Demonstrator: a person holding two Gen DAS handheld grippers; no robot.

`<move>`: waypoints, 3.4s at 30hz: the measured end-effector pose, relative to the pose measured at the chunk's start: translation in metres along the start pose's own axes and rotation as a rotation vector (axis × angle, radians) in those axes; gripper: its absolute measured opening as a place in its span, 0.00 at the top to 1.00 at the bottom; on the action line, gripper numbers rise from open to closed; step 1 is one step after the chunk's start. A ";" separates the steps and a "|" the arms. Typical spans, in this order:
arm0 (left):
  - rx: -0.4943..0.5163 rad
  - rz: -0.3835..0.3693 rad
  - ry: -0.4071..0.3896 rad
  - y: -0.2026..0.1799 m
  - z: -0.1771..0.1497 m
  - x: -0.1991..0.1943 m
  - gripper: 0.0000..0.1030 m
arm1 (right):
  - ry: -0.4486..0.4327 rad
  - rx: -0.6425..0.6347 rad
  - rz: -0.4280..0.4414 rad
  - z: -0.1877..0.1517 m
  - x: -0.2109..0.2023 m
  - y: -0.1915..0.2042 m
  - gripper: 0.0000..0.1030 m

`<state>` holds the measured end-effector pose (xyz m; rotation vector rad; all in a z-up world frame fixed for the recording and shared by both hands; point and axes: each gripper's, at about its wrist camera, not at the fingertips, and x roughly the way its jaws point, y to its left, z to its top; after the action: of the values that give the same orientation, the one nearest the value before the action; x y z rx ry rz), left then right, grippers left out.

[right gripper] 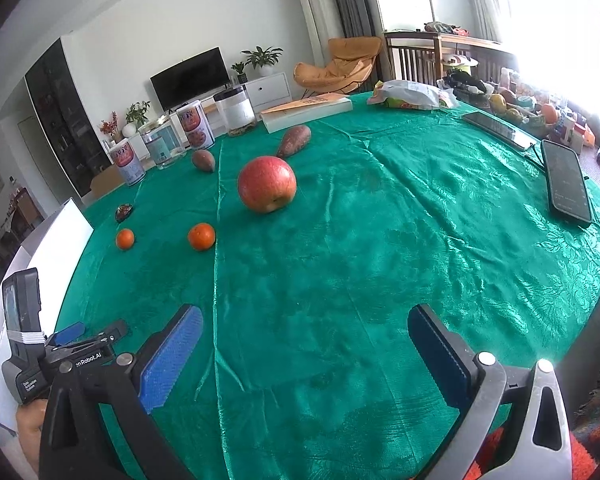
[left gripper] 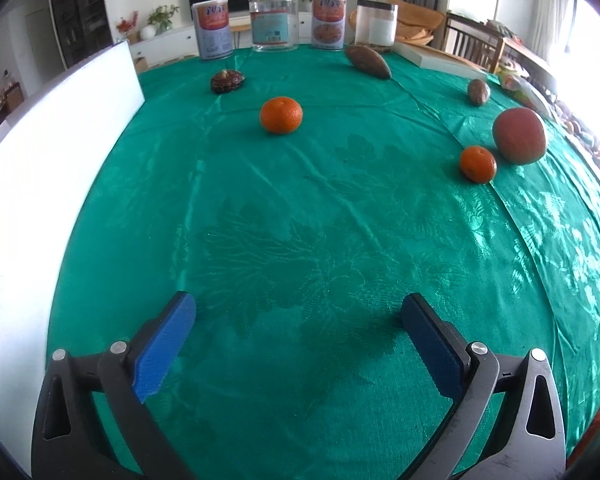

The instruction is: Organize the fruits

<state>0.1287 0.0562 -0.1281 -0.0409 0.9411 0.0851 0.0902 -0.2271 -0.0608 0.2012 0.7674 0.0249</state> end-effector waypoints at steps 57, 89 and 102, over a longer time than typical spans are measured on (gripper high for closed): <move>-0.033 0.009 0.008 0.019 0.122 0.078 0.68 | 0.018 0.047 0.051 0.001 0.000 -0.010 0.01; 0.001 -0.001 -0.001 0.021 0.011 0.002 0.07 | 0.031 0.037 0.027 0.000 0.002 -0.008 0.01; -0.011 0.013 0.000 0.020 0.011 0.005 0.01 | 0.105 0.213 0.183 0.056 0.045 -0.057 0.00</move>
<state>0.1393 0.0772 -0.1257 -0.0446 0.9411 0.1024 0.1580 -0.2884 -0.0633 0.4759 0.8547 0.1281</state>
